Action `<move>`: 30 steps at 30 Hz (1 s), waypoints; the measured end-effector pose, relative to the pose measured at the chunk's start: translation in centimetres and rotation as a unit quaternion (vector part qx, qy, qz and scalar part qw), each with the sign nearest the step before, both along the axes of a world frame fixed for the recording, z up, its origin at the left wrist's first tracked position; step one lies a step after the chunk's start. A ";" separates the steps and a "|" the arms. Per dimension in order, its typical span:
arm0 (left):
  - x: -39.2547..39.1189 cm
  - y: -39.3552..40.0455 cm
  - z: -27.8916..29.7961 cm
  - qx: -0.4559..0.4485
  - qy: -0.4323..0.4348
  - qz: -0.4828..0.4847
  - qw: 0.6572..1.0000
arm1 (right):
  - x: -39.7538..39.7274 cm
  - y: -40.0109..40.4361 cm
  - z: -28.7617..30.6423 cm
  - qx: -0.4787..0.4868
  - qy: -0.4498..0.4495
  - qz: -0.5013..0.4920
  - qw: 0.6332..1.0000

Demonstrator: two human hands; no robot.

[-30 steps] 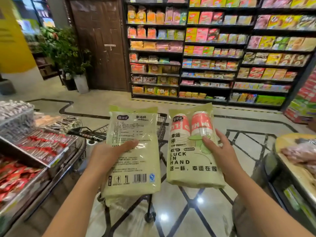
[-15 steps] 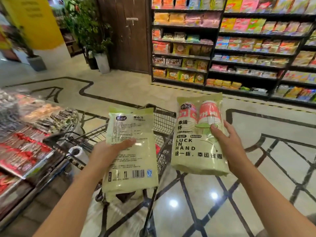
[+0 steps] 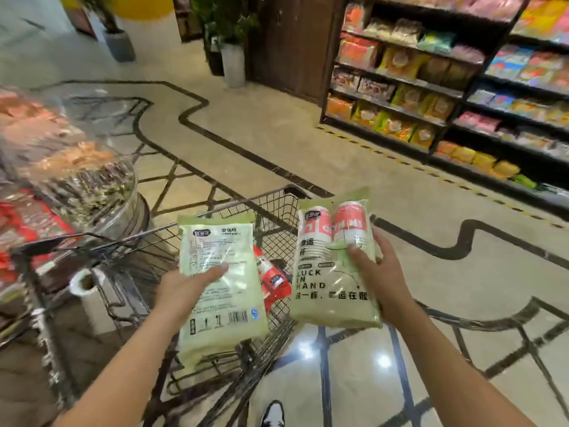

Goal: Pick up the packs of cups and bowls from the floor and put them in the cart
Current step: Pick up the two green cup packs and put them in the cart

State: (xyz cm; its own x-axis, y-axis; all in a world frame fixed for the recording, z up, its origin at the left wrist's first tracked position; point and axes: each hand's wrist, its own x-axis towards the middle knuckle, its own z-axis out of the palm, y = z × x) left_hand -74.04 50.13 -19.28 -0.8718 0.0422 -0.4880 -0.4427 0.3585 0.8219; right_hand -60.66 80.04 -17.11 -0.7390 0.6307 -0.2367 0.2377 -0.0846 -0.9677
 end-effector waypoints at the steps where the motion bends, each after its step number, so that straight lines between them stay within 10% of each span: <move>1: -0.7 0.2 -0.8 -0.018 -0.005 0.022 1.000 | -1.3 0.8 -0.6 -0.009 -0.006 0.012 1.000; 13: -4.4 4.5 -12.1 -0.187 -0.080 0.211 0.956 | -17.8 4.3 -14.3 -0.028 -0.138 0.247 0.959; 30: -5.3 7.8 -30.2 -0.159 -0.225 0.295 0.915 | -26.1 6.2 -33.5 -0.027 -0.331 0.417 0.846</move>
State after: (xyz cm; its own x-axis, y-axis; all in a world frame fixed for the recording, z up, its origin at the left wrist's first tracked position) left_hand -79.38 57.92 -49.46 -0.4046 -0.5774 -0.7092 -0.9045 0.1382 0.4035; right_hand -86.71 86.24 -50.60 -0.6155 -0.0694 -0.7851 0.7249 0.3411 -0.5985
